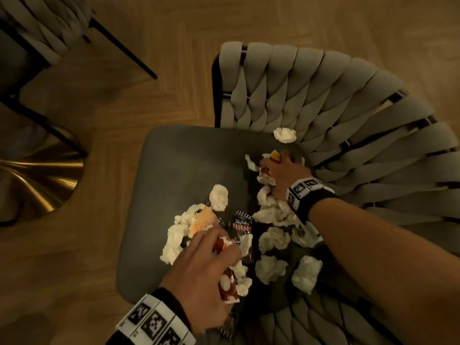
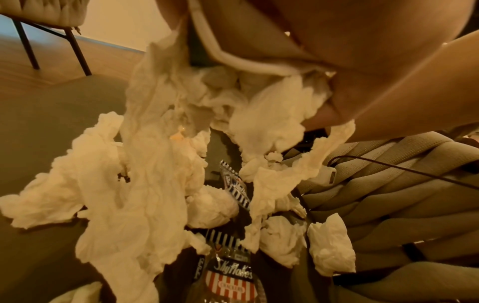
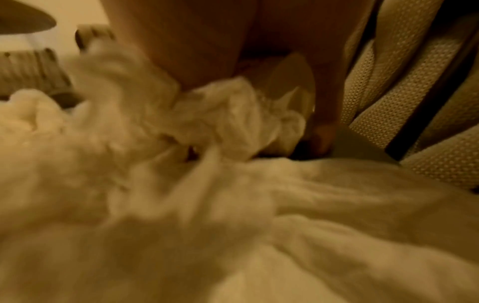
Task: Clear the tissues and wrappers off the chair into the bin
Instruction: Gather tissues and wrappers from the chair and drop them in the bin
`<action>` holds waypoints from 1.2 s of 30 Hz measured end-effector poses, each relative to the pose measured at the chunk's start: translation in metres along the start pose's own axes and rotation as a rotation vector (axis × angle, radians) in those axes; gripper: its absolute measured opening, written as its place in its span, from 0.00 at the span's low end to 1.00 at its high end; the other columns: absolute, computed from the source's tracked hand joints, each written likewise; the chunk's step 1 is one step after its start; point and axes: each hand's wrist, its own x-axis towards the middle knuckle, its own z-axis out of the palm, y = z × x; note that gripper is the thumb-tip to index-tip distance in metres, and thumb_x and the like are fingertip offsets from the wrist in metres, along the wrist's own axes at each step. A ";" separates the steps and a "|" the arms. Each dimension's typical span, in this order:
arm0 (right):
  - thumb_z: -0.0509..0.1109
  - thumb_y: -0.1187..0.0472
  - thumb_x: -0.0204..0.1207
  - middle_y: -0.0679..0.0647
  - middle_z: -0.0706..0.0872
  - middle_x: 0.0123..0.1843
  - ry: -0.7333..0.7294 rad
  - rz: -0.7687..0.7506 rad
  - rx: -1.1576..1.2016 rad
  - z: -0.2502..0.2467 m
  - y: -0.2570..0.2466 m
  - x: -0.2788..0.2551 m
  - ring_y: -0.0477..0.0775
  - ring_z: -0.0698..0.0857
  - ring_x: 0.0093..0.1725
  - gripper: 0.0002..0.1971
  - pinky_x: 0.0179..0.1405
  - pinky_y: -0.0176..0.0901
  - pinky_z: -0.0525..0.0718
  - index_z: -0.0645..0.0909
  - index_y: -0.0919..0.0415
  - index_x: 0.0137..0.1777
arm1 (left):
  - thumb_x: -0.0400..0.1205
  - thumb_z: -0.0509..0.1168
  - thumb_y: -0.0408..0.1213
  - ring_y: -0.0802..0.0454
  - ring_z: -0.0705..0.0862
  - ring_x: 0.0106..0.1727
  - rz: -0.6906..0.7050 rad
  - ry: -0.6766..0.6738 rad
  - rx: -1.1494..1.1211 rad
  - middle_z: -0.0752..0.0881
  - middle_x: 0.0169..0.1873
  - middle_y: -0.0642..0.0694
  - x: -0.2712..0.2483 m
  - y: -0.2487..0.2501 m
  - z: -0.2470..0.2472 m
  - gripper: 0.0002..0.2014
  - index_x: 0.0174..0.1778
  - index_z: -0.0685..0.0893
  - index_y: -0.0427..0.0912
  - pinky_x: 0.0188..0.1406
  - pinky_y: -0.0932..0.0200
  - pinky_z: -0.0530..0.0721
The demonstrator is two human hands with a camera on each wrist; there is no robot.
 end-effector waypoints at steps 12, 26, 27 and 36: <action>0.79 0.50 0.63 0.54 0.77 0.72 0.071 0.061 0.475 -0.025 0.019 -0.058 0.60 0.80 0.66 0.38 0.62 0.53 0.82 0.69 0.40 0.74 | 0.59 0.74 0.43 0.57 0.68 0.59 -0.031 0.148 -0.087 0.65 0.59 0.60 -0.016 0.024 -0.037 0.25 0.44 0.67 0.61 0.53 0.52 0.83; 0.81 0.65 0.63 0.50 0.87 0.42 0.247 -0.198 0.876 -0.112 -0.065 -0.257 0.45 0.84 0.39 0.17 0.41 0.35 0.82 0.83 0.58 0.51 | 0.58 0.74 0.38 0.56 0.75 0.45 -0.077 0.537 -0.181 0.74 0.50 0.50 -0.141 0.056 -0.154 0.21 0.42 0.74 0.50 0.43 0.71 0.73; 0.81 0.65 0.63 0.51 0.88 0.42 0.241 -0.217 0.881 -0.116 -0.079 -0.266 0.45 0.84 0.39 0.16 0.40 0.34 0.81 0.83 0.57 0.50 | 0.58 0.74 0.37 0.56 0.75 0.45 -0.079 0.555 -0.180 0.74 0.50 0.50 -0.157 0.054 -0.161 0.21 0.42 0.74 0.50 0.44 0.72 0.72; 0.82 0.64 0.60 0.43 0.85 0.38 0.166 -0.504 0.772 -0.131 -0.275 -0.336 0.38 0.82 0.37 0.18 0.35 0.32 0.75 0.80 0.48 0.45 | 0.58 0.79 0.40 0.60 0.77 0.50 -0.374 0.729 -0.215 0.73 0.53 0.55 -0.371 -0.019 -0.190 0.24 0.41 0.72 0.57 0.46 0.69 0.78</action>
